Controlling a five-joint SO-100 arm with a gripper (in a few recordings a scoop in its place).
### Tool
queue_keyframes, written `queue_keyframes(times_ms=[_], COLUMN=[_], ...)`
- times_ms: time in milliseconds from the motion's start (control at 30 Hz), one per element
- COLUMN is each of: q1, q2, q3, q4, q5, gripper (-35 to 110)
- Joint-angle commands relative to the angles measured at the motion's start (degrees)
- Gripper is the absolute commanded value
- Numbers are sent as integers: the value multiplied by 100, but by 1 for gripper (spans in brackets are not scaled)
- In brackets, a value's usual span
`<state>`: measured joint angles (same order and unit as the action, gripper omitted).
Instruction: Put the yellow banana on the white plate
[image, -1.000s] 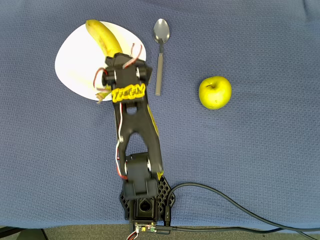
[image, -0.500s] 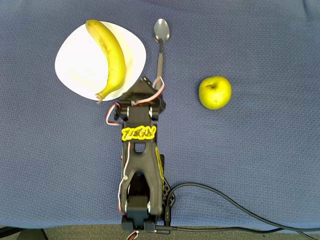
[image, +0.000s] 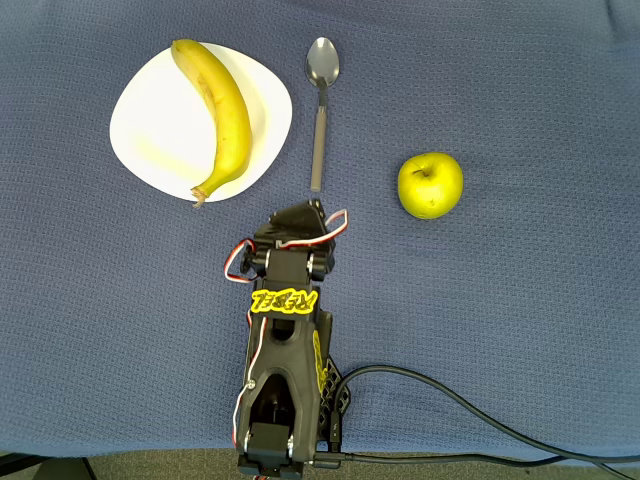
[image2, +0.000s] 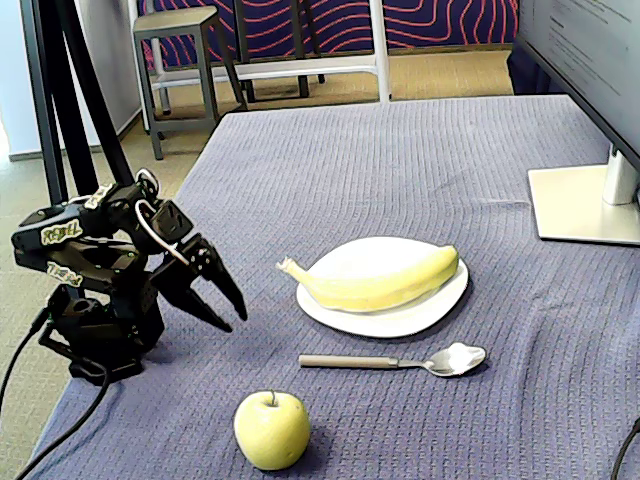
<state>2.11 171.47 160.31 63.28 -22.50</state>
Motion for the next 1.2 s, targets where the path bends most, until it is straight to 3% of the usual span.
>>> queue_keyframes(times_ms=[0, 167, 800, 1167], q1=[88, 132, -62, 79], q2=[369, 483, 606, 694], q3=[316, 360, 642, 677], q4=[123, 466, 132, 70], q5=[527, 1072, 2496, 2549], gripper=[0, 0, 0, 0])
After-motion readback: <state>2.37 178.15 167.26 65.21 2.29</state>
